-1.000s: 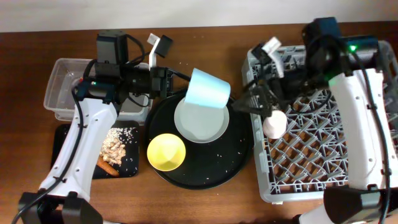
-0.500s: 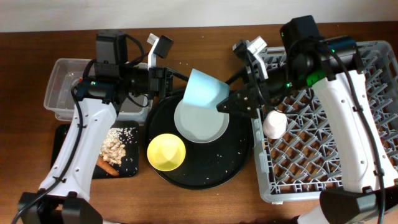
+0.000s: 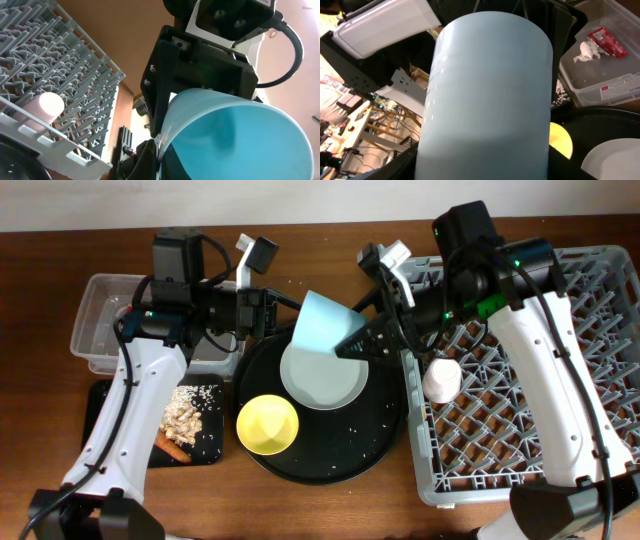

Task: Sort waste into correct bins and load items into the dishwasher rack
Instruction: 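Hand the blue cup from left gripper to right gripper, then place the blue cup upside down in the dish rack with right gripper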

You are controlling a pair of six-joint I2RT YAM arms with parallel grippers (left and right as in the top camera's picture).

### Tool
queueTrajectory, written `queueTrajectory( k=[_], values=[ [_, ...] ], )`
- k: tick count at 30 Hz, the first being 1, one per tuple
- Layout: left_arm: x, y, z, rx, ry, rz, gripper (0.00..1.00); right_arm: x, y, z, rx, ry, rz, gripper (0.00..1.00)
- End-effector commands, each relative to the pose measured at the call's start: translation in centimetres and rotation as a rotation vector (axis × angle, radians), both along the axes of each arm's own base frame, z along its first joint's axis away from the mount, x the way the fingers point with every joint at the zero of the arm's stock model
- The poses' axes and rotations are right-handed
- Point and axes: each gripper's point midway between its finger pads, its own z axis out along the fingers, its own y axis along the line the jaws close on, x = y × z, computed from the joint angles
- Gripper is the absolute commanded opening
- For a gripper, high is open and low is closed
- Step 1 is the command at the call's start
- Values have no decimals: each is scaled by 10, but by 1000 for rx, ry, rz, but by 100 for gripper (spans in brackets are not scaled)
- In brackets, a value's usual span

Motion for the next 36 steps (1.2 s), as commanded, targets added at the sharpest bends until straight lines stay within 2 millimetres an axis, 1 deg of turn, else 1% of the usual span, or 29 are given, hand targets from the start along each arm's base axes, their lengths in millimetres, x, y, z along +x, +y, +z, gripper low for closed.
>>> queueTrajectory(
  k=[1, 3, 6, 7, 10, 12, 15, 17, 18, 19, 20, 21, 23, 25, 26, 27, 29, 30, 31, 32, 33, 34, 35, 36],
  values=[
    [3, -1, -7, 22, -2, 26, 1, -7, 9, 15, 67, -51, 47, 60],
    [1, -1, -14, 28, 38, 25, 2, -7, 9, 15, 67, -52, 47, 60],
    [-2, -3, -19, 34, 72, 18, 9, -6, 9, 15, 70, -62, 46, 60],
    [-4, -6, -19, 35, 75, 8, 10, -5, 9, 16, 72, -68, 46, 60],
    [-12, -16, -20, 35, 67, -25, 11, -4, 9, 16, 73, -75, 46, 60],
    [-12, -17, -20, 32, 33, -26, 17, -2, 7, 16, 73, -76, 39, 60],
    [-4, -17, -27, 71, 25, 24, 19, 5, -1, 16, 72, -73, 8, 60],
    [11, -16, -40, 141, 12, 108, 22, 8, -4, 16, 67, -50, -10, 60],
    [23, -13, -50, 200, 3, 182, 24, 8, -4, 14, 58, -50, -13, 60],
    [34, -9, -58, 247, -4, 243, 30, 9, -5, 11, 38, -51, -20, 60],
    [41, -4, -63, 278, -2, 285, 39, 10, -6, 7, 15, -51, -28, 60],
    [47, 2, -69, 310, 8, 324, 42, 11, -8, 3, -9, -47, -38, 60],
    [51, 5, -75, 344, 16, 356, 42, 12, -8, 0, -26, -52, -44, 60],
    [60, 13, -88, 416, 30, 423, 42, 19, -14, -11, -101, -35, -89, 60],
    [67, 23, -102, 498, 47, 492, 42, 25, -20, -20, -162, -14, -133, 59],
    [70, 33, -117, 580, 76, 548, 42, 33, -29, -31, -236, 7, -189, 59],
    [69, 52, -139, 714, 126, 621, 42, 47, -49, -47, -351, 43, -297, 58],
    [68, 62, -148, 779, 147, 654, 42, 56, -65, -56, -423, 63, -373, 55],
    [65, 72, -158, 845, 170, 681, 42, 68, -87, -68, -519, 87, -481, 54],
    [62, 77, -162, 878, 184, 691, 42, 75, -102, -75, -581, 102, -553, 54],
    [61, 79, -164, 892, 190, 694, 42, 79, -111, -79, -620, 110, -598, 54],
    [60, 80, -165, 901, 194, 696, 42, 84, -126, -85, -682, 122, -666, 54],
    [59, 81, -167, 906, 197, 696, 42, 90, -148, -93, -779, 138, -772, 54],
    [59, 82, -168, 914, 200, 699, 42, 94, -164, -99, -853, 148, -849, 54]
  ],
)
